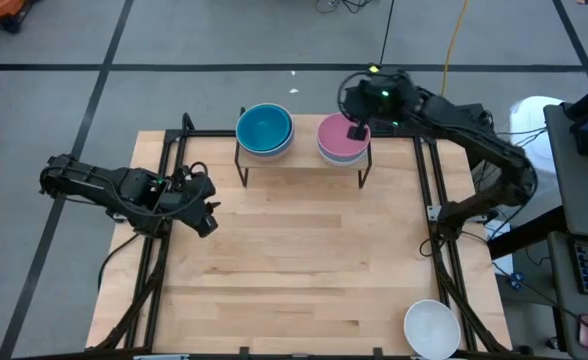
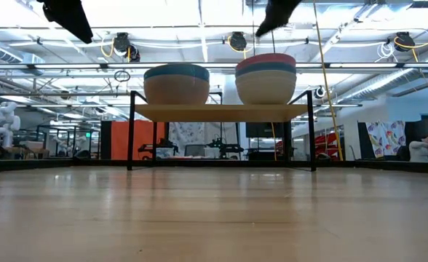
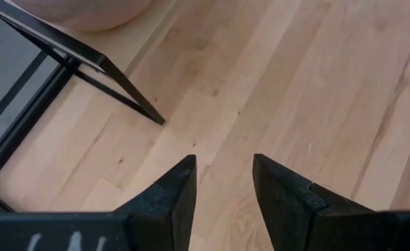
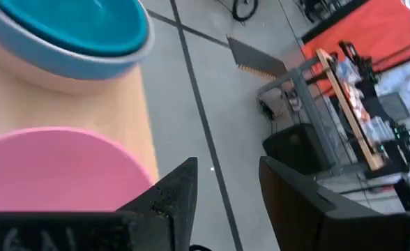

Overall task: Place and stack bowls onto a shelf
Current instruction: Stack the white bowl on top of the pink bowl on the shelf

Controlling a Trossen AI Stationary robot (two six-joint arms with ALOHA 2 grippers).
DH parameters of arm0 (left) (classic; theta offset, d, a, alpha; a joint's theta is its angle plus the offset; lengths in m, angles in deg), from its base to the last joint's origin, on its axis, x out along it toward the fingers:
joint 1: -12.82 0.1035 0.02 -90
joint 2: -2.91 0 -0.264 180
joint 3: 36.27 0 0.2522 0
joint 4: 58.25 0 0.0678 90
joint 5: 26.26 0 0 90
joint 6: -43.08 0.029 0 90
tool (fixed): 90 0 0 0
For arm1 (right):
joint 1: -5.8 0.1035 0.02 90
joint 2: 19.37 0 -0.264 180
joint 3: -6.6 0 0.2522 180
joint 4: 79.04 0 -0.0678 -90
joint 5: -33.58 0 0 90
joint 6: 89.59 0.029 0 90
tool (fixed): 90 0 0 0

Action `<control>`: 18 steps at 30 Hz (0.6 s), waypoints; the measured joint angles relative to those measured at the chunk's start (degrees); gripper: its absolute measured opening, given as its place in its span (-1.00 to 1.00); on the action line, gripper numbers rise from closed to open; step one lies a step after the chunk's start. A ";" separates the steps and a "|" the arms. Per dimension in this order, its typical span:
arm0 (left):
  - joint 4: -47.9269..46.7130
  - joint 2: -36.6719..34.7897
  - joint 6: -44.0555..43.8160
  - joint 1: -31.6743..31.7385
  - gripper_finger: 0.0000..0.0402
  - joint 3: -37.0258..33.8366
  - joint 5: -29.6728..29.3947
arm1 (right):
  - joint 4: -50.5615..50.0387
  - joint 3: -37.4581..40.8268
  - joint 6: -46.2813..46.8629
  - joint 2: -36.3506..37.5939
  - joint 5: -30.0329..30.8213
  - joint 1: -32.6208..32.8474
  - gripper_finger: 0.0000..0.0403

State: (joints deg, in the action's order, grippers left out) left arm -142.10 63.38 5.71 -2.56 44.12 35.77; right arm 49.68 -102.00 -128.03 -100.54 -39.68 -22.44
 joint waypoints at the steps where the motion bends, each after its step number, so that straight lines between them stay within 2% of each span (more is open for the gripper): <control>1: -0.06 0.00 0.04 -0.01 -0.27 0.00 0.00 | -2.20 -1.10 0.04 0.89 0.16 1.34 -0.26; 6: -0.14 0.00 2.75 0.00 -0.27 0.00 0.00 | -9.63 -3.66 1.23 6.13 10.59 10.50 -0.31; 9: -0.09 0.00 3.50 -0.02 -0.27 0.00 0.00 | -14.59 -3.66 5.62 9.26 14.50 15.09 -0.33; 14: 0.16 0.00 4.27 0.00 -0.27 0.00 0.00 | -24.48 -3.66 17.00 13.09 15.24 21.74 -0.34; 18: 0.77 0.00 7.47 0.00 -0.27 0.00 0.00 | -35.74 -3.62 20.71 14.55 13.99 25.75 -0.34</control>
State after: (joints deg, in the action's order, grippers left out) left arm -141.33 63.38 13.19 -2.56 44.12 35.77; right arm 13.94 -105.62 -107.32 -85.99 -25.69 3.31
